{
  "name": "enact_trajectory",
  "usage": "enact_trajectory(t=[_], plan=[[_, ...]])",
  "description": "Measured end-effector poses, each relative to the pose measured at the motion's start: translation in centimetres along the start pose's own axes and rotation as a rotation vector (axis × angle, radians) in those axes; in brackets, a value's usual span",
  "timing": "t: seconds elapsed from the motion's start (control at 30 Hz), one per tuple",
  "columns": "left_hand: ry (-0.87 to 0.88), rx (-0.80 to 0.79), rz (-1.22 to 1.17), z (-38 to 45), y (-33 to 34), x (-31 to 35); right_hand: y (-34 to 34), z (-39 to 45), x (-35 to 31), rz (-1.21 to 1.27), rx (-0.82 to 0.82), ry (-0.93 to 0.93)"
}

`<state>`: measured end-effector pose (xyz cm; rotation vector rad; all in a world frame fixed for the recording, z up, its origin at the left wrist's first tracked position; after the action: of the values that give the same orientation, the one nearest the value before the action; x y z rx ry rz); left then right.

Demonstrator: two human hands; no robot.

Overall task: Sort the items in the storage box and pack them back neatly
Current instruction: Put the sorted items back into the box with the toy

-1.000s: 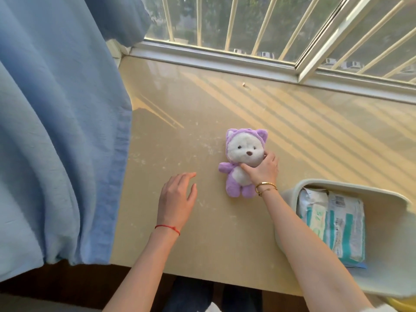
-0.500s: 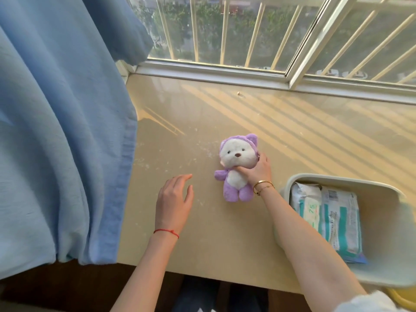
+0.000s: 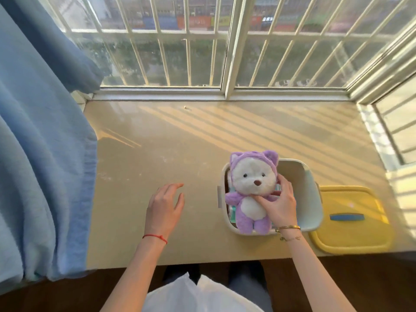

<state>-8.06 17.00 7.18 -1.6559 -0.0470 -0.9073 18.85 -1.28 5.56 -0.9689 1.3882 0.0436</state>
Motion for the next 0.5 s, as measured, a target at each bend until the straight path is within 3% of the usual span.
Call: enact_trajectory(t=[0.23, 0.5], plan=[[-0.024, 0.016, -0.029, -0.8, 6.6, 9.1, -10.1, 3.4, 8.2, -0.123, 0.018, 0.083], [-0.114, 0.022, -0.033, -1.4, 13.0, 15.8, -9.7, 8.6, 14.3, -0.267, -0.155, 0.099]])
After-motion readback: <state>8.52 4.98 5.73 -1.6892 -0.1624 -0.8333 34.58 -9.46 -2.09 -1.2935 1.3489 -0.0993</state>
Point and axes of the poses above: each hand's wrist, its own z-axis towards the middle knuckle, its own y-axis out of the palm, x = y × z, the point moved 9 cm from there along z, towards the middle knuckle
